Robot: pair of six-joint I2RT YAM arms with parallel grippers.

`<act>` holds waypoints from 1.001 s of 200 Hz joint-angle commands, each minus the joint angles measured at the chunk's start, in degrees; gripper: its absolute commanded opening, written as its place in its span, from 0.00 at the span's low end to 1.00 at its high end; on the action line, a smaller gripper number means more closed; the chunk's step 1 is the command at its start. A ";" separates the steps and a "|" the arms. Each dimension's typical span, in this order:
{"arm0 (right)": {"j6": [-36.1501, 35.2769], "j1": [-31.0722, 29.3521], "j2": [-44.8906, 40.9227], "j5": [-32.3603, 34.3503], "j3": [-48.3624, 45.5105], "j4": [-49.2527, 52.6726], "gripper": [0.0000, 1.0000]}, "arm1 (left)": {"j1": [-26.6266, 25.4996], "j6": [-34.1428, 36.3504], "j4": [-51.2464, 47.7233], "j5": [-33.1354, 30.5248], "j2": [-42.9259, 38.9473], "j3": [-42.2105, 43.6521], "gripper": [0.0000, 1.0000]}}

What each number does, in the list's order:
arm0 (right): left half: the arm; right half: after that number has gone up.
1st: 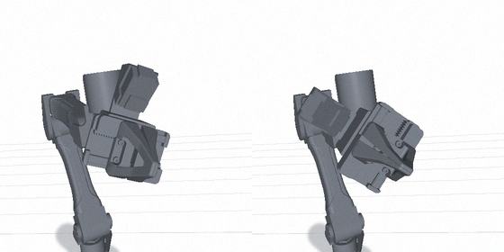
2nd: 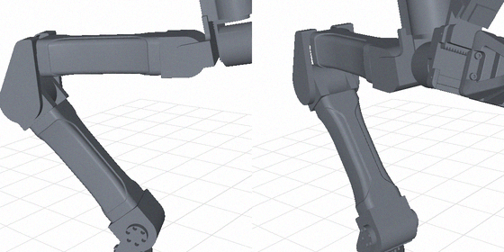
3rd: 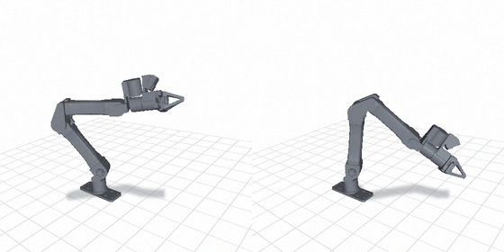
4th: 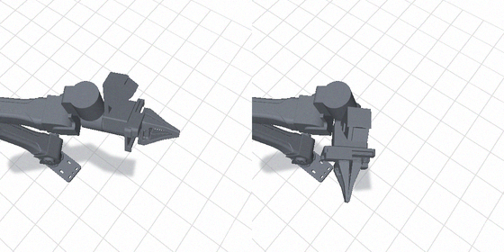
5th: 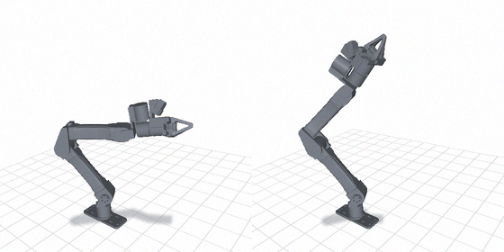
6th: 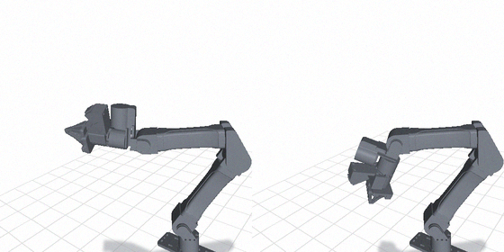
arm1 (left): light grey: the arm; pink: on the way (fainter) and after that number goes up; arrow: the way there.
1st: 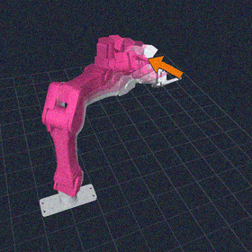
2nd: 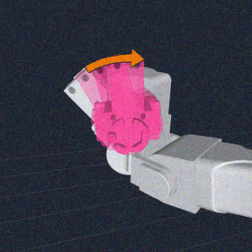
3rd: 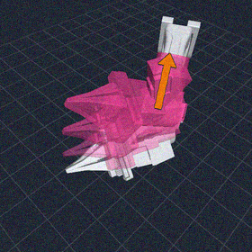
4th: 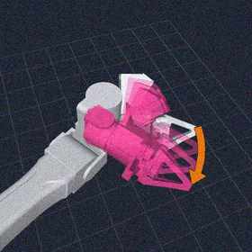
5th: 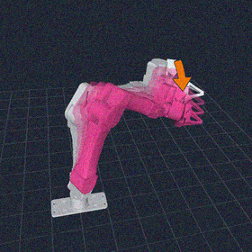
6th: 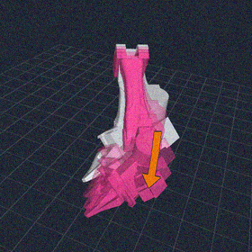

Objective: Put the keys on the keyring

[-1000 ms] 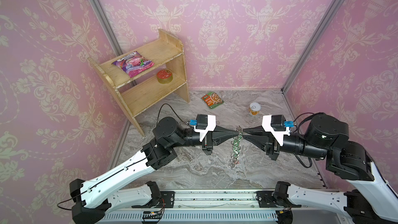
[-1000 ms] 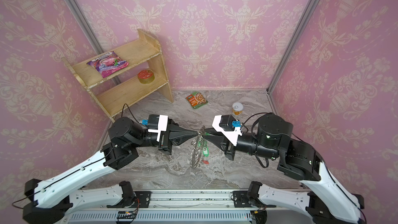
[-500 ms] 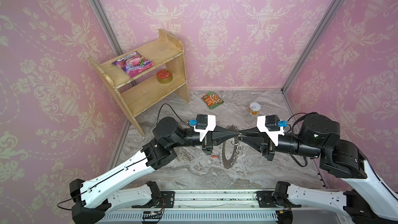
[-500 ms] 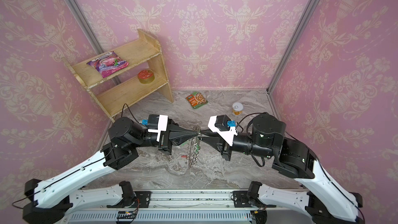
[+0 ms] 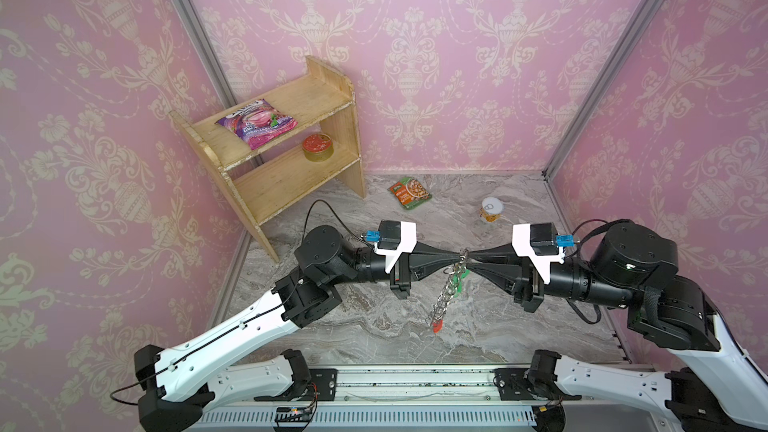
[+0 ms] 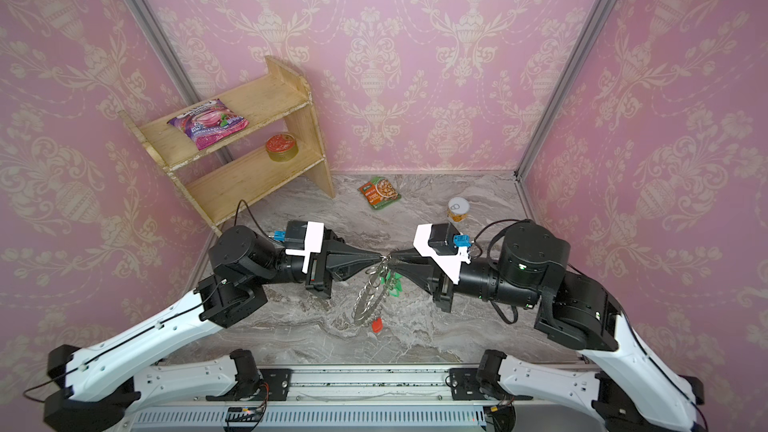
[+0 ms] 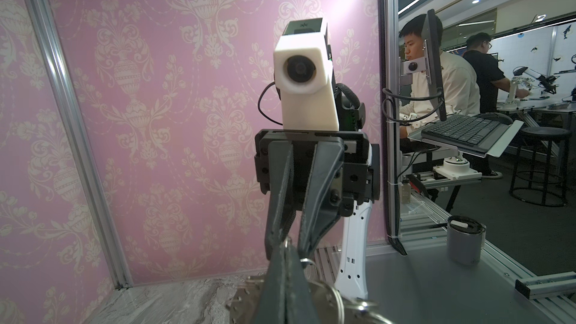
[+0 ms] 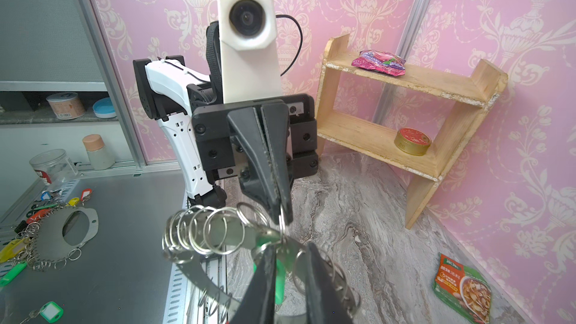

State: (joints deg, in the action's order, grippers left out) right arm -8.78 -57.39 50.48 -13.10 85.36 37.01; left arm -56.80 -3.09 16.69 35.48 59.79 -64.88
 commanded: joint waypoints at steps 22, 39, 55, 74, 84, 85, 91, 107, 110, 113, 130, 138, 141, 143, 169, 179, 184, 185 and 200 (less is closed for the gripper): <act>1.38 0.20 0.63 -0.93 -1.23 -2.11 0.14 | 0.11 -0.75 3.09 0.03 -0.32 -1.78 0.00; 1.57 0.20 0.84 -1.39 -1.34 -2.56 0.13 | 0.11 -0.84 3.09 0.20 -0.25 -1.83 0.00; 1.71 0.24 1.07 -1.71 -1.32 -2.72 0.13 | 0.10 -0.82 3.18 0.20 -0.33 -1.74 0.00; 1.90 0.23 1.02 -1.86 -1.43 -3.17 0.12 | 0.11 -0.95 3.22 0.29 -0.29 -1.71 0.00; 1.92 0.18 1.01 -1.91 -1.35 -3.31 0.11 | 0.11 -1.04 3.27 0.33 -0.31 -1.65 0.00; 1.92 0.18 1.02 -1.92 -1.34 -3.33 0.11 | 0.11 -1.04 3.27 0.35 -0.30 -1.65 0.00; 1.90 0.25 1.03 -2.01 -1.34 -3.35 0.11 | 0.11 -1.04 3.19 0.37 -0.36 -1.65 0.00; 1.90 0.22 1.11 -2.01 -1.25 -3.31 0.09 | 0.11 -1.04 3.32 0.29 -0.38 -1.56 0.00; 1.91 0.21 1.24 -2.01 -1.25 -3.35 0.08 | 0.12 -1.02 3.35 0.31 -0.39 -1.56 0.00; 1.93 0.20 1.26 -2.06 -1.25 -3.35 0.08 | 0.12 -1.04 3.35 0.30 -0.44 -1.56 0.00; 2.03 0.21 1.68 -2.31 -1.23 -3.20 0.05 | 0.11 -1.13 3.61 0.37 -0.38 -1.56 0.00; 2.11 0.23 1.86 -2.32 -1.25 -2.98 0.02 | 0.11 -1.13 3.61 0.37 -0.42 -1.56 0.00; 2.24 0.24 1.96 -2.40 -1.21 -2.95 0.01 | 0.11 -1.13 3.61 0.37 -0.43 -1.56 0.00; 2.22 0.17 1.99 -2.44 -1.17 -2.92 0.00 | 0.11 -1.13 3.61 0.35 -0.45 -1.56 0.00; 2.23 0.23 2.21 -2.24 -0.69 -1.98 0.00 | 0.11 -0.75 2.77 0.20 -0.71 -1.48 0.00; 1.87 0.23 2.48 -1.82 0.19 -0.24 0.00 | 0.11 -0.45 1.27 -0.02 -0.88 -1.65 0.00; 1.62 0.26 2.60 -1.55 0.83 0.96 0.00 | 0.11 -0.25 0.09 -0.06 -0.96 -1.86 0.00; 1.50 0.26 2.65 -1.48 0.98 1.22 0.00 | 0.11 -0.16 -0.26 -0.11 -0.97 -1.93 0.00; 0.72 0.25 3.30 -0.62 3.16 5.38 0.00 | 0.11 0.98 -5.21 -1.02 -1.87 -2.57 0.05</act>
State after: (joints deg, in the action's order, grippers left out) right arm -7.31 -57.39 52.01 -14.92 85.45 36.88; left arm -56.77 -3.05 15.99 35.48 59.61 -64.93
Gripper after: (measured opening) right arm 0.040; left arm 0.043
